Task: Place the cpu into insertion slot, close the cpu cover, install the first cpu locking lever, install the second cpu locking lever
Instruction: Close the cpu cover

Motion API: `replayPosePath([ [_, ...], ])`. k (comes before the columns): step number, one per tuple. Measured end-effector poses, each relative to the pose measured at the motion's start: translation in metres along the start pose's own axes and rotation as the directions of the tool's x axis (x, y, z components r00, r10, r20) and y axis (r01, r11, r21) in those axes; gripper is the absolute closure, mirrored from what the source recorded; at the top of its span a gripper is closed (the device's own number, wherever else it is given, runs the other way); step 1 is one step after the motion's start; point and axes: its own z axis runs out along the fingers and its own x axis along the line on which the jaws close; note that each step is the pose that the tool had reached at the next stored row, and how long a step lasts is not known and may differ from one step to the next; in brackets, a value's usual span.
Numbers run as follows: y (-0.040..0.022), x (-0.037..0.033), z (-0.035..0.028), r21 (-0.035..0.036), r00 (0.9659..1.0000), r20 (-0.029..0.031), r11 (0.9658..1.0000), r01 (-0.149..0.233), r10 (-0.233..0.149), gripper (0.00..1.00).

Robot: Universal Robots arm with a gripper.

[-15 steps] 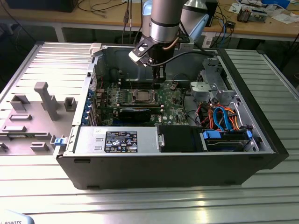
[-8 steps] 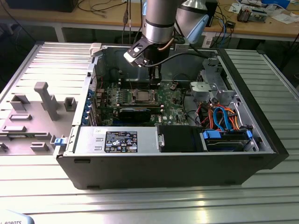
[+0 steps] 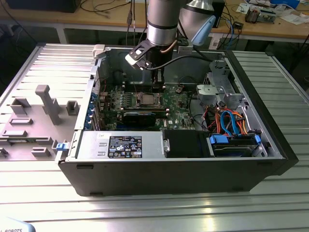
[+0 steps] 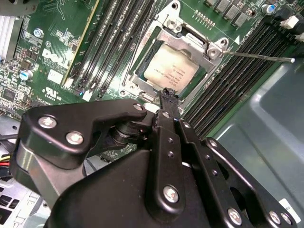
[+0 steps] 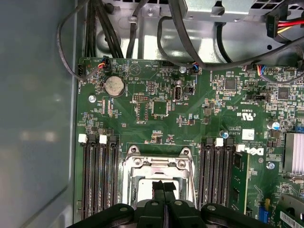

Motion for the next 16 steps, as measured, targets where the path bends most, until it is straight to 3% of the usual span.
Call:
replayPosePath([
  [7, -0.0015, 0.0001, 0.0001, 0.0000, 1.0000, -0.0001, 1.0000, 0.000, 0.000, 0.89],
  [13, -0.0091, 0.0004, 0.0002, 0.0000, 1.0000, -0.0001, 1.0000, 0.000, 0.000, 0.89],
  [16, -0.0174, 0.0006, 0.0007, -0.0005, 1.0000, -0.0001, 1.0000, 0.000, 0.000, 0.89],
])
